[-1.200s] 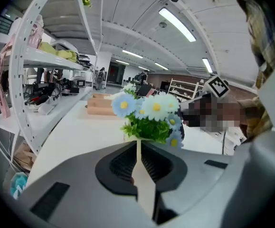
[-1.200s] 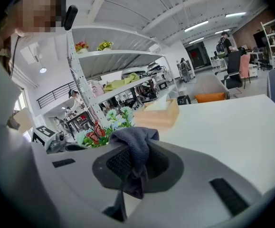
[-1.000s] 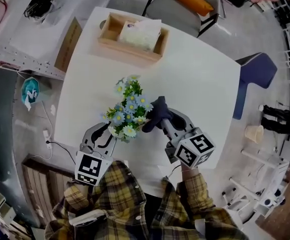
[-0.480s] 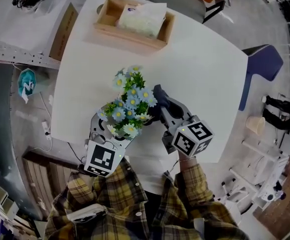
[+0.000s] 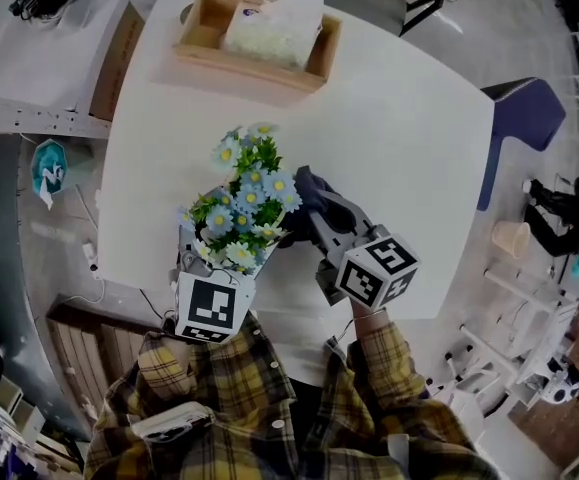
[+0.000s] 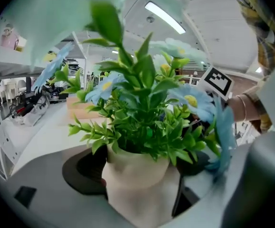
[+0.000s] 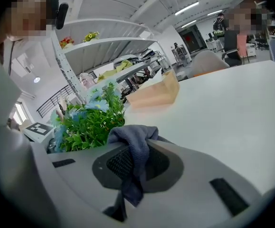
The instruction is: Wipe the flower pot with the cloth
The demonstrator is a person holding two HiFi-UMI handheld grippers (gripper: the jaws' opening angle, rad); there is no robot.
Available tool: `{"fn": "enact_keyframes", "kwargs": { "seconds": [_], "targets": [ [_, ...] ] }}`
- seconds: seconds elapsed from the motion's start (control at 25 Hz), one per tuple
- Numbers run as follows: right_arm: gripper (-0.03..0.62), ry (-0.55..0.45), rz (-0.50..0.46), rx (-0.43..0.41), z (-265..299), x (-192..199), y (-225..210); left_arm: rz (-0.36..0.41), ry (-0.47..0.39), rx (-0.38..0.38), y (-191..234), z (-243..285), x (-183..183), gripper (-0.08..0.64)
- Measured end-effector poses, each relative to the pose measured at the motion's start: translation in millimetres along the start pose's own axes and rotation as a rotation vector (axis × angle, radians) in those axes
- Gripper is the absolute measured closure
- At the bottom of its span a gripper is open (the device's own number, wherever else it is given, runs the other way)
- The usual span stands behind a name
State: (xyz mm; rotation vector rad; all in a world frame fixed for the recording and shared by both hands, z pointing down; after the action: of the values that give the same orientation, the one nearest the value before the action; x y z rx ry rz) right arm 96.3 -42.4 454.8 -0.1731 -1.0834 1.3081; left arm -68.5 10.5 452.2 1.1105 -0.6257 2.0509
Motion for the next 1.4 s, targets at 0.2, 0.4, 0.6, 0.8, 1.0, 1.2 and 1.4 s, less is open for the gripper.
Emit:
{"fn": "enact_keyframes", "kwargs": {
  "seconds": [0.2, 0.4, 0.6, 0.8, 1.0, 1.2, 1.4],
  "targets": [
    [0.571, 0.006, 0.007, 0.002, -1.2, 0.4, -2.3, 0.035, 0.003, 0.085, 2.5, 3.2, 5.8, 0.127],
    [0.571, -0.013, 0.029, 0.045, -8.1, -3.9, -13.7, 0.122, -0.002, 0.228, 5.0, 11.5, 1.7, 0.127],
    [0.571, -0.022, 0.051, 0.069, -20.3, -11.5, -26.5, 0.222, -0.013, 0.386, -1.0, 17.5, -7.9, 0.127],
    [0.571, 0.023, 0.069, 0.035, -23.5, -14.1, -46.1, 0.348, -0.016, 0.576, -7.8, 30.0, -9.6, 0.127],
    [0.571, 0.101, 0.046, -0.045, -19.7, -26.2, -51.9, 0.475, -0.016, 0.747, -1.9, 35.9, -20.6, 0.127],
    [0.571, 0.180, 0.008, -0.137, -11.4, -35.4, -56.5, 0.595, -0.005, 0.897, 2.4, 42.3, -27.8, 0.127],
    [0.571, 0.275, -0.041, -0.197, 4.2, -44.2, -56.2, 0.675, -0.033, 1.022, 0.9, 51.2, -31.1, 0.127]
  ]
}}
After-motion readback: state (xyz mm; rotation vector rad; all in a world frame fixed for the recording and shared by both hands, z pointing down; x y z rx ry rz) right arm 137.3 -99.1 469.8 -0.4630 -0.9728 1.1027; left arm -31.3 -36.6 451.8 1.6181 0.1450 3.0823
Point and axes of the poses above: the fingertips, and each gripper's own axes: z forward along the fingers, y to its left, x out of its underside, the point moved 8 cm from there along -z, backward along the fingers, and after that the axes turned 14 degrees about z, right-handed, at the moved point
